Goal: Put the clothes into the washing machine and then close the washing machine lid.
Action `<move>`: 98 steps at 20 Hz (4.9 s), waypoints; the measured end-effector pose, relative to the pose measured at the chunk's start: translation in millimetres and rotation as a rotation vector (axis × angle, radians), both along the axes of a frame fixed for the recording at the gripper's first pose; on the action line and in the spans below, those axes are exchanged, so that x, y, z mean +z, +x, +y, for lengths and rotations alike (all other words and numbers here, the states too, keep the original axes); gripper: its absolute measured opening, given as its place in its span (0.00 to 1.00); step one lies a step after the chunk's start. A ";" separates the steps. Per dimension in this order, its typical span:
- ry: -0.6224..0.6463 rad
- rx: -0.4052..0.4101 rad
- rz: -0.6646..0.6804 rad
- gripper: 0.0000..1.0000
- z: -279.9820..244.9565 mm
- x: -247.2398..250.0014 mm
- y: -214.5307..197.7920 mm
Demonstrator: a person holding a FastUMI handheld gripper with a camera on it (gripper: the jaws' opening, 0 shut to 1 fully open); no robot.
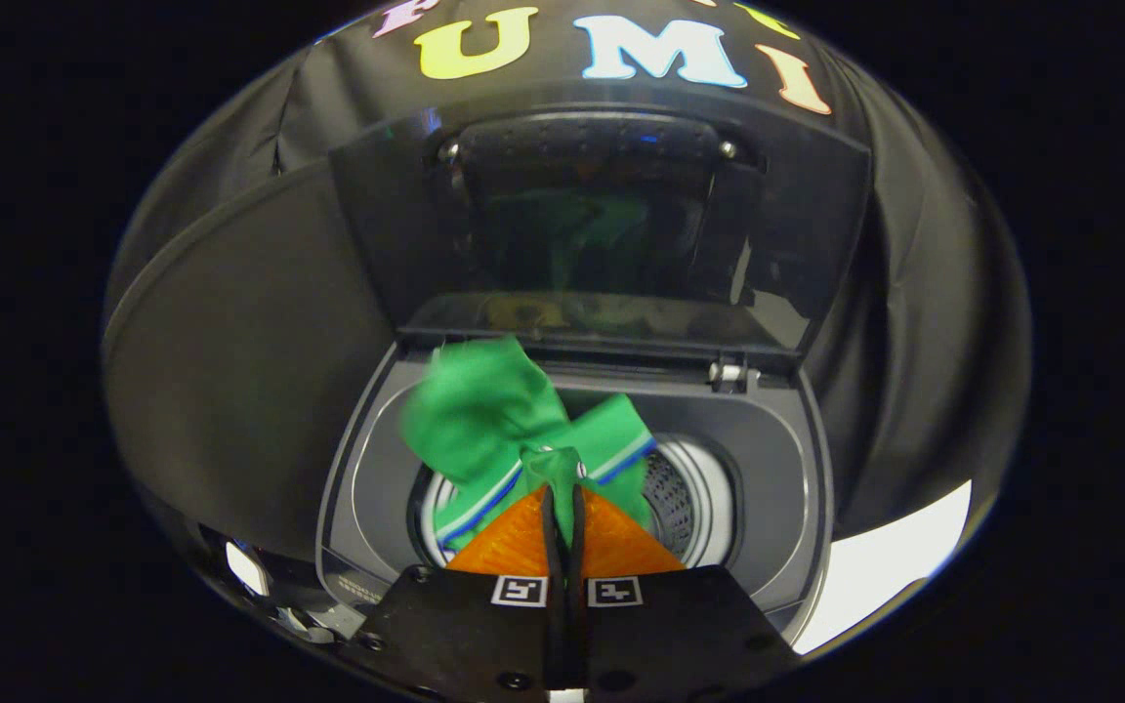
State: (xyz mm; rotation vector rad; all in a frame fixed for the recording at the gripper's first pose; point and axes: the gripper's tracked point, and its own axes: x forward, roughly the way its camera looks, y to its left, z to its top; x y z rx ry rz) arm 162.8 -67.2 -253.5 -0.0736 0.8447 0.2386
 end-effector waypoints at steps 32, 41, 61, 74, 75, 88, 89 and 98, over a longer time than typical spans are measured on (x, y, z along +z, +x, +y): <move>0.140 -0.083 -0.603 0.95 13.0 254.1 97.5; 0.128 -0.177 -0.616 0.96 2.4 241.6 181.7; 0.102 -0.189 -0.647 0.97 -4.0 217.0 187.8; 0.102 -0.184 -0.682 0.97 -4.6 213.4 182.9; 0.103 -0.184 -0.688 0.97 -4.9 213.7 183.5; 0.109 -0.183 -0.727 0.96 -4.7 215.6 184.8; 0.110 -0.178 -0.727 0.96 -4.4 215.9 184.9; 0.114 -0.186 -0.623 0.96 -5.1 207.3 184.7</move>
